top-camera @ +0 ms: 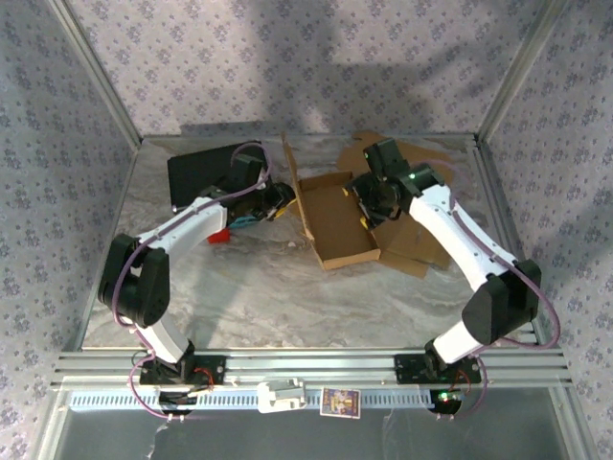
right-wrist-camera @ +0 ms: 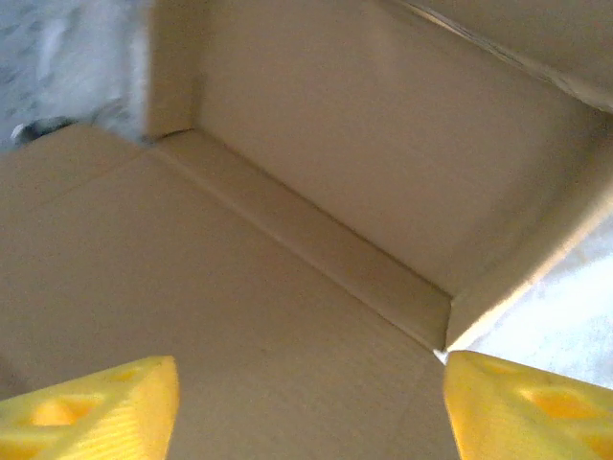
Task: Fold the paper box
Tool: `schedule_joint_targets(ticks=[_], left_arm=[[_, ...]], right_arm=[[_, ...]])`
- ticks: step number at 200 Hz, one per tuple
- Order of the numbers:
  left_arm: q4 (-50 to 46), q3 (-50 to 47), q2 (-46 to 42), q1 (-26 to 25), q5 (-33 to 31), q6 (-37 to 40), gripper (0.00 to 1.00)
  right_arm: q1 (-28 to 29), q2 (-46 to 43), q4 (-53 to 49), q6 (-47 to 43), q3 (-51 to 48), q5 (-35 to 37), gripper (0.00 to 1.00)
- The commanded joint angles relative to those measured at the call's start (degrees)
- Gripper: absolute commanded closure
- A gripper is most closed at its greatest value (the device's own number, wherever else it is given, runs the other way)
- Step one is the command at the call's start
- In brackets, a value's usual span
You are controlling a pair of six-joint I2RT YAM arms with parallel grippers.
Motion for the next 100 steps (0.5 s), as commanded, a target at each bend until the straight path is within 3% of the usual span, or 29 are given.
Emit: schedule_joint_targets(ticks=[1, 40, 100], left_arm=[[-0.27, 2.81, 1.04, -0.42, -0.22, 1.6, 0.58], [-1.25, 4.29, 2.54, -0.84, -0.17, 2.04, 0.58], [-2.34, 5.67, 3.17, -1.02, -0.39, 2.56, 0.58]], right_arm=[[2.11, 1.9, -2.42, -21.31, 7.24, 3.33, 0.29], [5.35, 8.34, -2.13, -39.58, 19.76, -3.97, 0.27], [6.42, 20.84, -10.71, -48.54, 36.12, -11.44, 0.32]])
